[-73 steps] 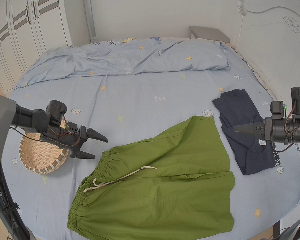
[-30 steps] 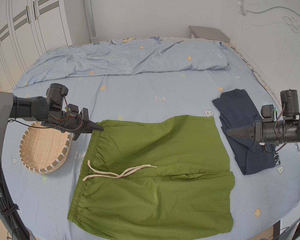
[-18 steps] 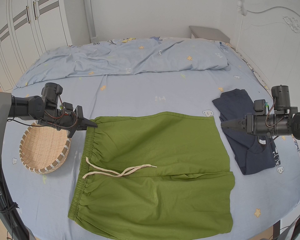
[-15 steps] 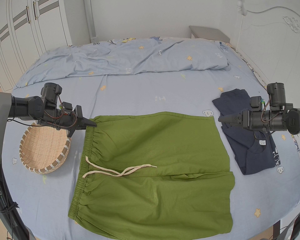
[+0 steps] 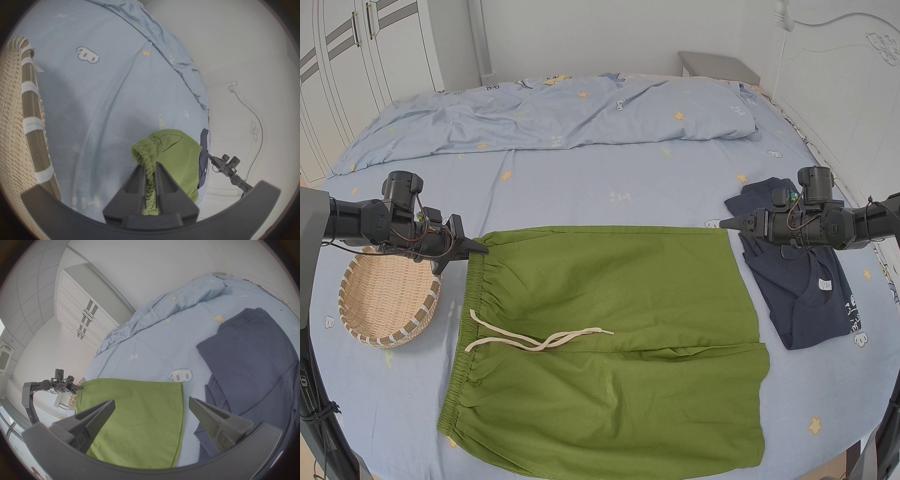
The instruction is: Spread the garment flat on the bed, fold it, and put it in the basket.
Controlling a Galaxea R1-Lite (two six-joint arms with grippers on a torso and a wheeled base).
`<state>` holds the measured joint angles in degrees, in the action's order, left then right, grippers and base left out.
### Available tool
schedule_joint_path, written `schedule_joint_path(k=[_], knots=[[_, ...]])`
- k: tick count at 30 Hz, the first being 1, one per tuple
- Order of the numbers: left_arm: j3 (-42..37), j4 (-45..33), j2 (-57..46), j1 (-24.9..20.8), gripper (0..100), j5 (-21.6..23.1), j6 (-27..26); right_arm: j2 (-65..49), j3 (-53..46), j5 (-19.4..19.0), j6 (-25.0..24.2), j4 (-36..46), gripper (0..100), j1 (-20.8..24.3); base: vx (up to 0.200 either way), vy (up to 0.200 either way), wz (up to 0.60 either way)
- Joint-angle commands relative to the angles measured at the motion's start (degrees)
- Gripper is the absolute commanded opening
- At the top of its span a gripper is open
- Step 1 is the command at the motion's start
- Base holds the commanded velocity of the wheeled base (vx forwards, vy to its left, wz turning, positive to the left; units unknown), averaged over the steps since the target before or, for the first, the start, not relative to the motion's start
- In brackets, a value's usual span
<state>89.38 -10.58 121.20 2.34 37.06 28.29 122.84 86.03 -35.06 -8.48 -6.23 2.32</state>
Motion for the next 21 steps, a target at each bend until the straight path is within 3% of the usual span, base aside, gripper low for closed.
schedule_joint_path(k=[1,21], knots=[[0.0,0.0,0.4,0.3,0,-0.1,-0.1,5.7,2.7,0.1,0.2,-0.2,100,-0.2,0.000,0.000,0.00],[0.1,0.3,1.1,0.3,0,-0.1,0.0,10.5,6.5,0.0,-0.6,-3.3,100,0.8,0.000,0.000,0.00]])
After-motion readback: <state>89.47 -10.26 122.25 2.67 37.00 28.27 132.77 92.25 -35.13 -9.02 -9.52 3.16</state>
